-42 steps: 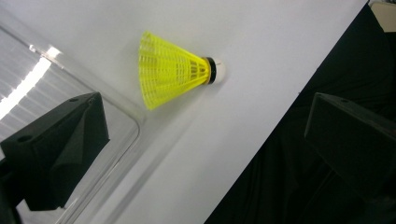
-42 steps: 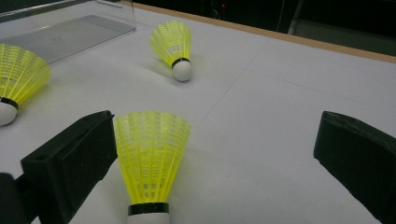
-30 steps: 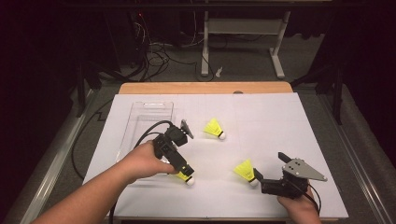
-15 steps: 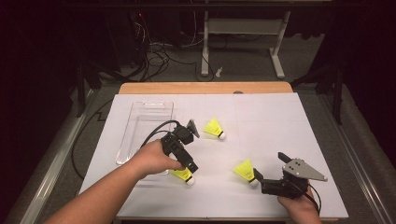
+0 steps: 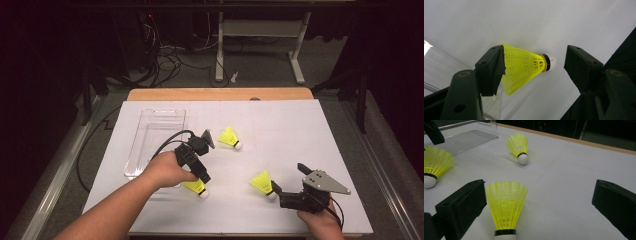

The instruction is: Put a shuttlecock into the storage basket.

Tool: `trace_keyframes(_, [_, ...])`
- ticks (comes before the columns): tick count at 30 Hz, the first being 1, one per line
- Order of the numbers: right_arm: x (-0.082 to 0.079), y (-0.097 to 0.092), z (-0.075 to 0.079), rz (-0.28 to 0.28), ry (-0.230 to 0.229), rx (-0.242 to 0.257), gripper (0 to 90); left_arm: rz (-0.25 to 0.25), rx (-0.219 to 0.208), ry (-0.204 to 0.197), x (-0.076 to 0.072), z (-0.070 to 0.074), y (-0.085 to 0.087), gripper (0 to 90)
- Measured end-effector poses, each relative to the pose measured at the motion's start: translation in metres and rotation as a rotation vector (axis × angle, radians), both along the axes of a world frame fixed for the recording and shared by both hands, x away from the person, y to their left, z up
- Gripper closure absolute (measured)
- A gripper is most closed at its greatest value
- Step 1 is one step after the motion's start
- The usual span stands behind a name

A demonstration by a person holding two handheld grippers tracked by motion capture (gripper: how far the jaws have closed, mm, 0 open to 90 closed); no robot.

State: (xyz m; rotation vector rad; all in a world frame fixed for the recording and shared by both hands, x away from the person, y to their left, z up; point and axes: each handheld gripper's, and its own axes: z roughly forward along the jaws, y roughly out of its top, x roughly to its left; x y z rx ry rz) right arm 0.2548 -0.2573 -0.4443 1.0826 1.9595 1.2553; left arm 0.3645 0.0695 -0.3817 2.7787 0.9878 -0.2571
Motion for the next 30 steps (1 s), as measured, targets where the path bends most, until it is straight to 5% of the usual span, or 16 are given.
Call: trace_keyframes(30, [0.0, 0.0, -0.001, -0.003, 0.002, -0.004, 0.1, 0.013, 0.013, 0.061, 0.003, -0.022, 0.014, 62.0])
